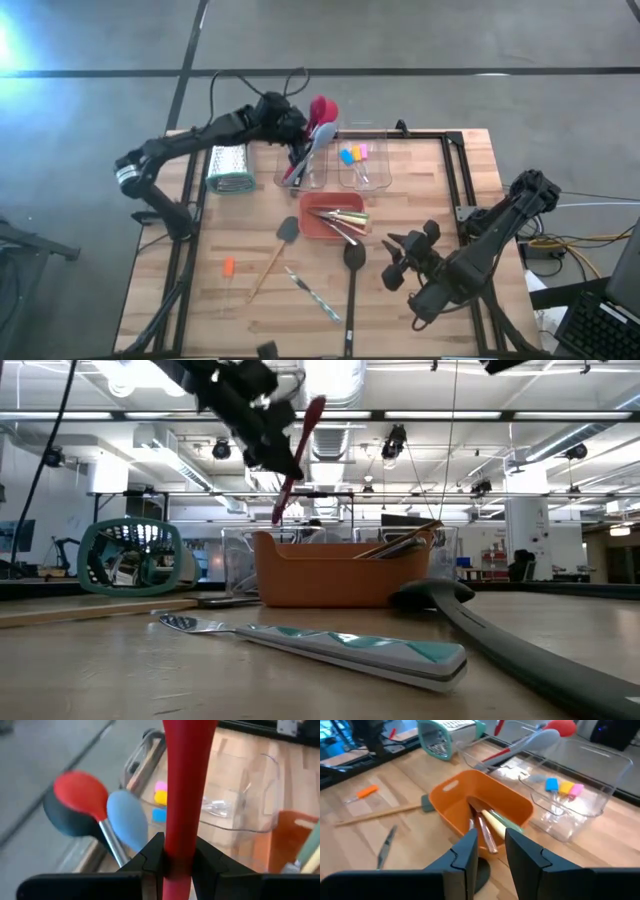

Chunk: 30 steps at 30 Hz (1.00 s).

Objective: Pick & Place Kitchen Items
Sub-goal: Put the red serving spoon into the left transparent bin

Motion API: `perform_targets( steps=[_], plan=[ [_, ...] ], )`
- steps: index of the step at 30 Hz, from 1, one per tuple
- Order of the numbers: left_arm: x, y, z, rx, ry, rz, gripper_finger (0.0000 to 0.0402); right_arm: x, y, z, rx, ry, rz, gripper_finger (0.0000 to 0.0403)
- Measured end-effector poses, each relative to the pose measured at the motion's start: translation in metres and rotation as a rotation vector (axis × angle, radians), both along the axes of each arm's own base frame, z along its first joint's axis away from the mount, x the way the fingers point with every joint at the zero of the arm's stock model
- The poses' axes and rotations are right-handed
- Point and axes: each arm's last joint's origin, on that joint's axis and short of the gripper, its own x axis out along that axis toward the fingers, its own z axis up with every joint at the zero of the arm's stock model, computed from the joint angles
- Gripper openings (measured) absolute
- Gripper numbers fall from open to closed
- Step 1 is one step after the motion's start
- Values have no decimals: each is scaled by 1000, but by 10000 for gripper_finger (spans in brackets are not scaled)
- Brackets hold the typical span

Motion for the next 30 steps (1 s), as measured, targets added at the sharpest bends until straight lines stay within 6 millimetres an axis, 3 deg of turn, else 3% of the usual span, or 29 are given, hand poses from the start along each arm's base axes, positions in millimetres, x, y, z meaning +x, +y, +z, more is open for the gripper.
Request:
perform_targets(
  steps=[5,8,15,30],
  plan=[
    [-6,32,-21,-144,11,60,65,-3,-2,-10,20,-15,-35,79],
    [-6,42,-41,-226,80,74,65,-4,-3,-14,29,-22,-49,74],
    [1,47,-69,-334,163,53,65,-3,-3,-15,37,-31,-55,69],
    [20,65,-110,-505,288,56,65,-1,-1,-13,61,-60,-56,85]
  ],
)
